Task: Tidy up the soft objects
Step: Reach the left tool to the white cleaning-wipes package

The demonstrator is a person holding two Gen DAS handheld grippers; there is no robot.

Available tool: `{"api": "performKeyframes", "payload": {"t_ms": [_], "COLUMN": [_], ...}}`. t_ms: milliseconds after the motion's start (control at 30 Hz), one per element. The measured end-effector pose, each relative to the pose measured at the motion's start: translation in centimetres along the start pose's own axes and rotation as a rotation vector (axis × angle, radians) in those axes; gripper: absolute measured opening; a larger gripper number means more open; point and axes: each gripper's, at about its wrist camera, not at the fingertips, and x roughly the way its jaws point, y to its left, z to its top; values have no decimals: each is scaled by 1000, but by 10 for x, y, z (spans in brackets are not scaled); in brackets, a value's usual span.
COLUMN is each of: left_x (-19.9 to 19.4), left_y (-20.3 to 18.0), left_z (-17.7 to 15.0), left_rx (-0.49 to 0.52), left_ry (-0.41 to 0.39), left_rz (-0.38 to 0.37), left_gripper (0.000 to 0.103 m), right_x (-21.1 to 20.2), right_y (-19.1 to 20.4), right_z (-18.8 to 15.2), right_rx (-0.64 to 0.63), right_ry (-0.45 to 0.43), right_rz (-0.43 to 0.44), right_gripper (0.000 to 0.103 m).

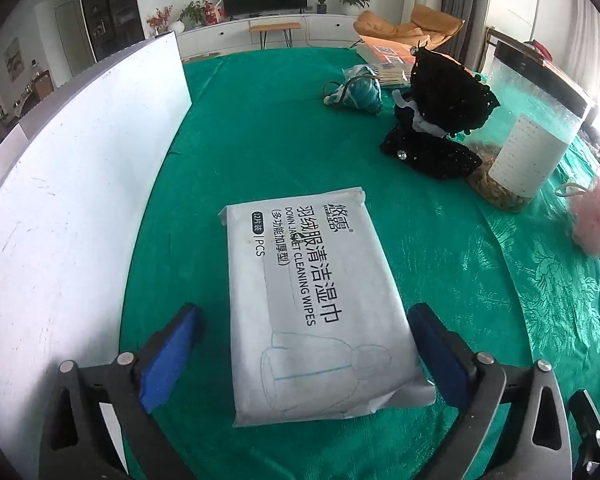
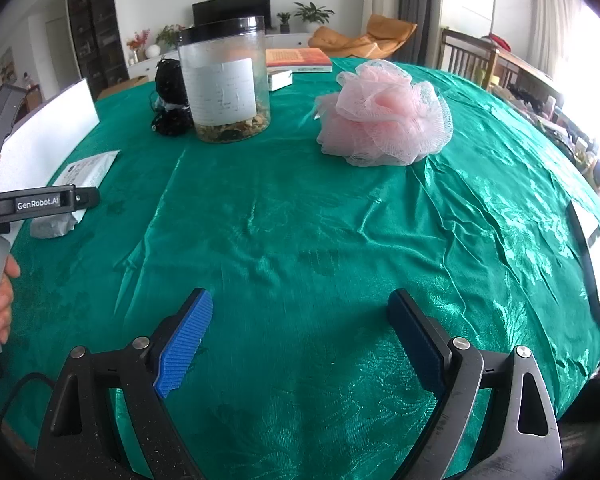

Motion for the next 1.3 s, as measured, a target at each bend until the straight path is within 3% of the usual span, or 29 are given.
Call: {"api": "performKeyframes", "payload": {"t_ms": [133, 1133, 1233, 1300], "left_x": [-1, -2, -5, -4], "left_y": [2, 2, 2, 2], "left_z": [-5, -6, -10, -9], "left_rx": [-15, -17, -16, -15], "left_ry": [-28, -29, -23, -7], "left_rz": [2, 2, 4, 4], "left_gripper": [103, 103, 103, 103], "right_x": [-1, -2, -3, -4], "right_y": [1, 3, -5, -26], "right_z": [-1, -2, 5, 15], "right_rx": [-2, -4, 9, 94], "right_ry": [-6, -22, 22, -2], "right_rz": [1, -2, 48, 82], "right_gripper": [92, 92, 90, 90]}}
